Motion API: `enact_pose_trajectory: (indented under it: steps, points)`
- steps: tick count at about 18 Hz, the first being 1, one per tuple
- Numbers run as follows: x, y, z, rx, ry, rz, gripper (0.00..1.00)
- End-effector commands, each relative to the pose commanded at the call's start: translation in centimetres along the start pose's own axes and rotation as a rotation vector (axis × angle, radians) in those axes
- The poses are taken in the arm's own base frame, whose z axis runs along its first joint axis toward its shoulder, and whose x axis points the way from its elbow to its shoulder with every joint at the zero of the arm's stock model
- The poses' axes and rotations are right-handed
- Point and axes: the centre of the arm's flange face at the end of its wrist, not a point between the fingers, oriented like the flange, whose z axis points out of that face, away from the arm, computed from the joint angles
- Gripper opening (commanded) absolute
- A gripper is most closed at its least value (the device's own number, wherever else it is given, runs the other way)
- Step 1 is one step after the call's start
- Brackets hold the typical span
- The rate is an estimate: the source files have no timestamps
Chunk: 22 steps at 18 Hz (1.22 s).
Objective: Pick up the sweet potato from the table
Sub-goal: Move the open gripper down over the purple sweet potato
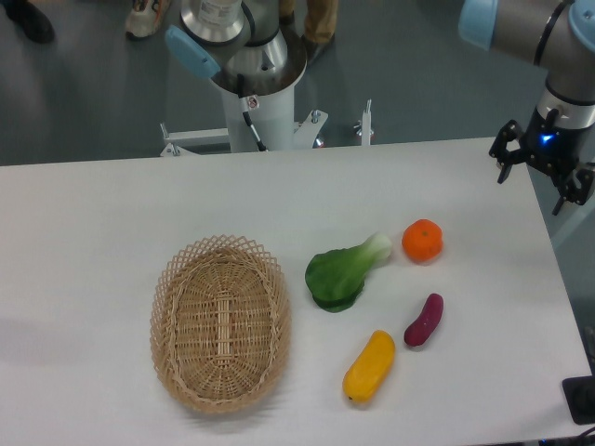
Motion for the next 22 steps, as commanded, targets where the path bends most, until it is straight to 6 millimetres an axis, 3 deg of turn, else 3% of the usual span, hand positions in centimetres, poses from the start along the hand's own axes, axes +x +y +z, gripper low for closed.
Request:
enact_pose_trajectory:
  steps: [6, 8, 12, 15, 22]
  points:
    - [0.1, -0.2, 0.7, 0.001, 0.0, -0.027, 1.0]
    - [0.0, -1.2, 1.4, 0.005, 0.001, -0.086, 1.0]
    - [-0.7, -5.8, 5.5, 0.014, 0.005, -0.257, 1.0]
    - [-1.1, -9.7, 9.7, 0.022, 0.006, -0.347, 1.0]
    - [-0.7, -15.7, 16.1, 0.03, 0.01, -0.322, 1.0]
